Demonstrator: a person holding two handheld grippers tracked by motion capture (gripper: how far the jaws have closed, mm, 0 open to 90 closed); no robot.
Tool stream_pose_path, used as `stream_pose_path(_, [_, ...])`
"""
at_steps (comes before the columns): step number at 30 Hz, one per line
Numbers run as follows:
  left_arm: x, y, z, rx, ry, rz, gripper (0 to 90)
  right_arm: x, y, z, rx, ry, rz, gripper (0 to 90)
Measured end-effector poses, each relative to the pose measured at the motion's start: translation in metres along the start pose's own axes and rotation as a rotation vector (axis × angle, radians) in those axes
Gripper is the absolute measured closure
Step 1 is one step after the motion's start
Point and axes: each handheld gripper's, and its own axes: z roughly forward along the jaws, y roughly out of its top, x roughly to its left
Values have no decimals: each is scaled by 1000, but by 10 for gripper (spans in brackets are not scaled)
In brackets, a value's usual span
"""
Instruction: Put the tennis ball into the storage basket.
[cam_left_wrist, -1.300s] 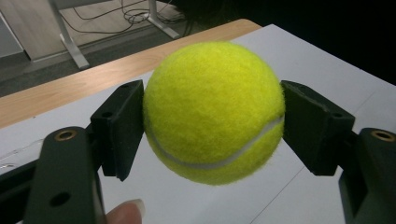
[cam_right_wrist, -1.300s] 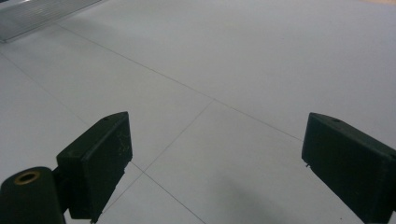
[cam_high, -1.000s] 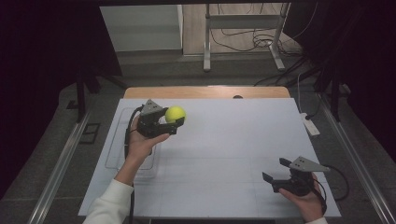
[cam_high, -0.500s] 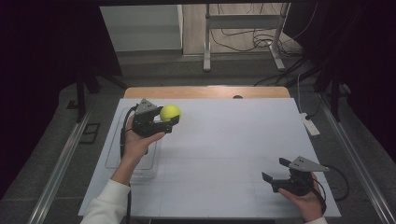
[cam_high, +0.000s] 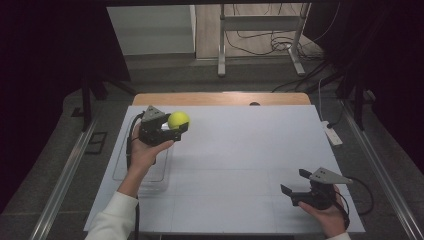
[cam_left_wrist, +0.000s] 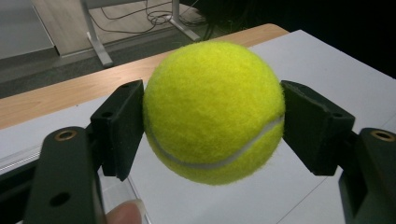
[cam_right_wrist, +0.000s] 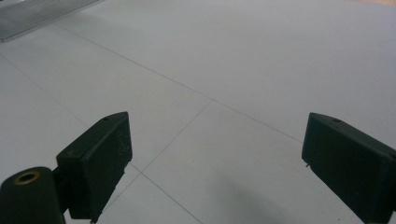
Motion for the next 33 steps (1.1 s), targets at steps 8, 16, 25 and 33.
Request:
stream_pose_path(8, [7,-1,-3,-1,24,-9,274,0,0,0,1,2,-1,87])
stream_pose_path(16, [17,-4,-5,-1,54,-24,274,0,0,1,1,5,-2,87])
stream_pose_path(25, [25,-5,-9,0,83,-32,274,0,0,1,2,2,-3,88])
stream_pose_path(33, [30,-3,-14,-4,104,-36,274,1,1,1,3,4,-1,88])
